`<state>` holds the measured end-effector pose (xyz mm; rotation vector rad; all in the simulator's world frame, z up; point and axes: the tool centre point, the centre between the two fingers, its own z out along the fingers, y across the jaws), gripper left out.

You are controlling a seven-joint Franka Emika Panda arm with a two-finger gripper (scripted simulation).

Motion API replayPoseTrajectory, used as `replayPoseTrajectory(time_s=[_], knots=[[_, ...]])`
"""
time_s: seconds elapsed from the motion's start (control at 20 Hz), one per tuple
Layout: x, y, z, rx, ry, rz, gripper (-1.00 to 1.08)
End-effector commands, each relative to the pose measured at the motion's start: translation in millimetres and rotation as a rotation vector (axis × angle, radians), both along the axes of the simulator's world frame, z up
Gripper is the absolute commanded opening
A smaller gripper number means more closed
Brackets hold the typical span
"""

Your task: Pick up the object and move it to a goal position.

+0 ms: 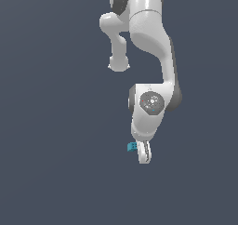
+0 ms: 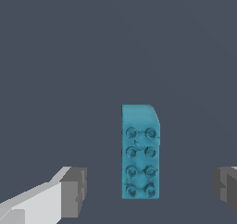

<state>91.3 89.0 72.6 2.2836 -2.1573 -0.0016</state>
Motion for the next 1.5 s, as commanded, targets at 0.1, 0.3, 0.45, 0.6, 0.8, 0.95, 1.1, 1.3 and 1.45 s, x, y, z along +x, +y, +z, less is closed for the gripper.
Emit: replayPoseTrajectory(time_s=[0.1,0.3,0.45,0.6,0.8,0.95,1.1,1.3,1.45], knots=[[0,0,0,0.0,0.0,-0.006,1.0],[0,0,-7,0.0,0.0,-0.007,1.0],[0,0,-20,0.0,0.0,-0.008,1.0],[-1,0,-38,0.0,-0.001,-0.01,1.0],[-1,0,-50,0.0,-0.001,-0.011,1.0],[0,0,-51,0.0,-0.001,-0.011,1.0],[1,0,-50,0.0,-0.001,-0.011,-1.0],[1,0,-50,0.0,-0.001,-0.011,-1.0],[1,0,-50,0.0,-0.001,-0.011,-1.0]])
